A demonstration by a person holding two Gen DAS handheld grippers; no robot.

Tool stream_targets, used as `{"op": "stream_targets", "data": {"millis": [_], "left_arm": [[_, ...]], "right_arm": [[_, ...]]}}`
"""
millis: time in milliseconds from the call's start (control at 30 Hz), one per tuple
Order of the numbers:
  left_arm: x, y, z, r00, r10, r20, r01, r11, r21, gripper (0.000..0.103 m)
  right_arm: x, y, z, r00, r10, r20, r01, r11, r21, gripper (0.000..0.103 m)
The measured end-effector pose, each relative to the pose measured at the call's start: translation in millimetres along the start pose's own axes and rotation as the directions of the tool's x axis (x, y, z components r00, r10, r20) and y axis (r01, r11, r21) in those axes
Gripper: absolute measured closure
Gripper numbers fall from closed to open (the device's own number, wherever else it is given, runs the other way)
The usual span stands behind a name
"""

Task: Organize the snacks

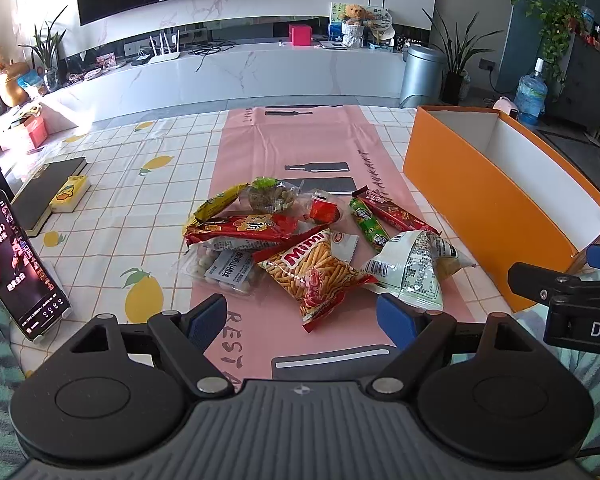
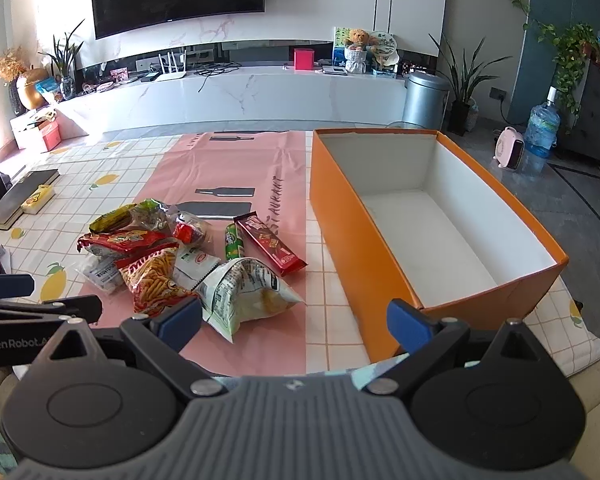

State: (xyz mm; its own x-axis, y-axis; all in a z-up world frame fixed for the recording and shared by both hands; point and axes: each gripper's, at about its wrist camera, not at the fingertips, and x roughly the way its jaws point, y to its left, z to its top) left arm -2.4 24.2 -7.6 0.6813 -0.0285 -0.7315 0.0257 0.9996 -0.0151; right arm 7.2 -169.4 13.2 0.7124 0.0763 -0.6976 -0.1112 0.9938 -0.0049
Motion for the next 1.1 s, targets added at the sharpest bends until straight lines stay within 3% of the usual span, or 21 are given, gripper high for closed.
{"op": "stream_targets", "data": {"millis": [1100], "left_arm": [[-8.9,-3.1,1.7,1.0,-0.025,0.005,0.025,0.999,-0.022,0.004]], "right_arm": [[-0.5,-1.6,-3.1,1.0,0.006,-0.005,-0.006,1.0,0.012,0.007]]}}
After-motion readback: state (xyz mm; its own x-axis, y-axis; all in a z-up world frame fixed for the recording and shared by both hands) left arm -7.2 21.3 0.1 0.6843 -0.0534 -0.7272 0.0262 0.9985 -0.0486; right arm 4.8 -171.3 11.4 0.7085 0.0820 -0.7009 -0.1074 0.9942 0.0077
